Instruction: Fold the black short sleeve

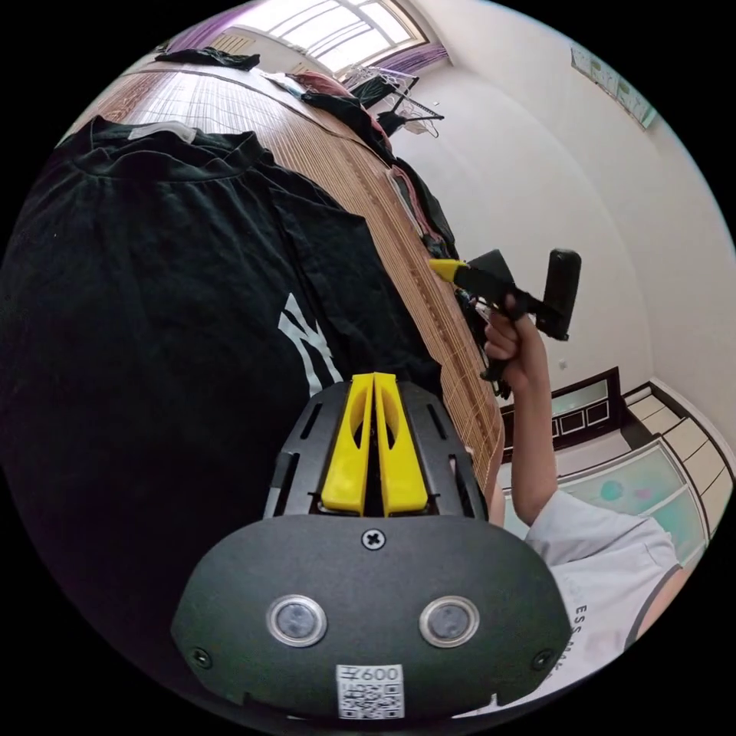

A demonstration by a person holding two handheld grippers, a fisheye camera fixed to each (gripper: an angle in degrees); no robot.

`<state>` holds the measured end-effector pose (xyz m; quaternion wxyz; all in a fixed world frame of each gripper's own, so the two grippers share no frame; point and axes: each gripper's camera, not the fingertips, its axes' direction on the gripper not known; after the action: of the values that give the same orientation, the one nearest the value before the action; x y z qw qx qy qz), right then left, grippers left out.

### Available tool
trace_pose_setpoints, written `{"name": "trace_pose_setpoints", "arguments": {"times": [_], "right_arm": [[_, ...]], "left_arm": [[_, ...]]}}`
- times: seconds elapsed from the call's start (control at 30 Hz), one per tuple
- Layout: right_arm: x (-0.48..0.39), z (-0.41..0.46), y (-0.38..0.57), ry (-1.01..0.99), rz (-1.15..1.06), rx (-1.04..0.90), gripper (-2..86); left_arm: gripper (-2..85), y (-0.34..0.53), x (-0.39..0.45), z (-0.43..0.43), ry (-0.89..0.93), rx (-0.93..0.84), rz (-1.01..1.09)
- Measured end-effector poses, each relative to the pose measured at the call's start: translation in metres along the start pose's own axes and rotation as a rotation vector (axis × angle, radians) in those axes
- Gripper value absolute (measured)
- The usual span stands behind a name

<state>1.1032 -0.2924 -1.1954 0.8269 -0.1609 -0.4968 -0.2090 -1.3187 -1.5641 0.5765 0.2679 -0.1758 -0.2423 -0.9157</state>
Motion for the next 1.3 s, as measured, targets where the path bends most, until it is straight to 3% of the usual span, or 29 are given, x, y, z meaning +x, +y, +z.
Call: {"name": "trace_pose_setpoints", "arguments": {"times": [0.13,0.33,0.5,0.6,0.67,0.77,0.97,1.13,1.3], "right_arm": [[0.008,-0.005,0.097,0.078,0.042,-0.037,-0.9],[0.083,0.027,0.135,0.182,0.125,-0.036,-0.9],[0.096,0.005,0.168,0.354,0.1,0.037,-0.9],[0.093,-0.019,0.217,0.207,0.061,0.118,-0.9],[0.108,-0.012,0.254,0.082,0.091,0.047,-0.9],[0.133,0.01,0.299,-0.064,0.102,-0.041,-0.9],[0.173,0.022,0.393,-0.157,0.132,-0.03,-0.9],[0.202,0.043,0.463,-0.078,0.113,-0.116,-0.9],[0.254,0.078,0.496,0.058,0.126,-0.161,-0.9]], "left_arm": [[0.2,0.015,-0.004,-0.004,0.013,-0.011,-0.007],[0.4,0.046,-0.009,-0.012,0.023,0.002,-0.06],[1.3,0.123,0.034,-0.095,-0.302,0.038,-0.067],[1.8,0.225,0.074,-0.156,-0.433,0.091,-0.002],[1.8,0.317,0.089,-0.195,-0.54,0.127,-0.025],[1.5,0.411,0.084,-0.229,-0.576,0.146,-0.125],[0.7,0.529,0.08,-0.25,-0.581,0.195,-0.256],[0.4,0.588,0.093,-0.234,-0.525,0.196,-0.249],[0.2,0.639,0.096,-0.209,-0.599,0.163,-0.257]]}}
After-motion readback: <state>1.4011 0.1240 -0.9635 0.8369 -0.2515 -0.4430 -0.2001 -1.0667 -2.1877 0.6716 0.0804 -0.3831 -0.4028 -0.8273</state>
